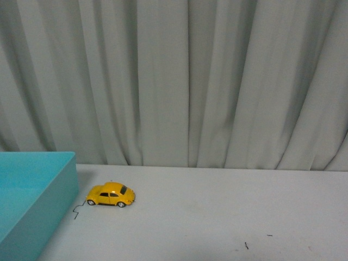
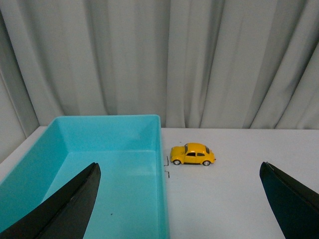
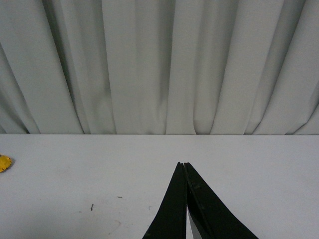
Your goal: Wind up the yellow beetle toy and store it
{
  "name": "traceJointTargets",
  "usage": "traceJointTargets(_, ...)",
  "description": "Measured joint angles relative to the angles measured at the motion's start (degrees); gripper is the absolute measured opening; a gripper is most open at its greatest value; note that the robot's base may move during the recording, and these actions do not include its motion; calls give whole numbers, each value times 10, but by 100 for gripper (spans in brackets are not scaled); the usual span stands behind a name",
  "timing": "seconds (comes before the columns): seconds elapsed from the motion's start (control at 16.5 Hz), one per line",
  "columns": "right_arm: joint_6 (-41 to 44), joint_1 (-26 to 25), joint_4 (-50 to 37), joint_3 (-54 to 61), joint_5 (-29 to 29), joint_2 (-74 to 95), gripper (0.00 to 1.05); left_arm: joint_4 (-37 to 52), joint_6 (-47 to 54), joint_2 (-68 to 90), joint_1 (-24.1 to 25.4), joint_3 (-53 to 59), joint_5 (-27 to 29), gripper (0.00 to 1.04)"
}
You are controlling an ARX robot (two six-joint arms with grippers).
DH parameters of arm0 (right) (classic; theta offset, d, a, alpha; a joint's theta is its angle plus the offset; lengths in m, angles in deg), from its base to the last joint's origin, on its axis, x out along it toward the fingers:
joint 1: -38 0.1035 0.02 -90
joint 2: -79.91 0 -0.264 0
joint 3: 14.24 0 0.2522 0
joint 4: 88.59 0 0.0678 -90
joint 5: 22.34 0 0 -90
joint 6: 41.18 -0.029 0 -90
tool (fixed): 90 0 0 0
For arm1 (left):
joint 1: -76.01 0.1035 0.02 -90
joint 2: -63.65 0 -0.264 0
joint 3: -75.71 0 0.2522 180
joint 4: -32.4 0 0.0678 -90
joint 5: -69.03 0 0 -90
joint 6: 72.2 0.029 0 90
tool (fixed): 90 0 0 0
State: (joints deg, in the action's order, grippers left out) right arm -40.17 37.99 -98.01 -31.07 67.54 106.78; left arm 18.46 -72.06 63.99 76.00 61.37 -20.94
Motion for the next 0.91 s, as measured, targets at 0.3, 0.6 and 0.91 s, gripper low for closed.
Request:
traceJointTargets(0.3,-1,0,34,25,0,-68,2,0,0,0,0,0,0,98)
traceJointTargets(0.6,-1,0,88,25,0,-125,2,0,0,0,0,0,0,98)
traceJointTargets(0.91,-2,0,127,25,0,-164,2,0,0,0,0,0,0,98)
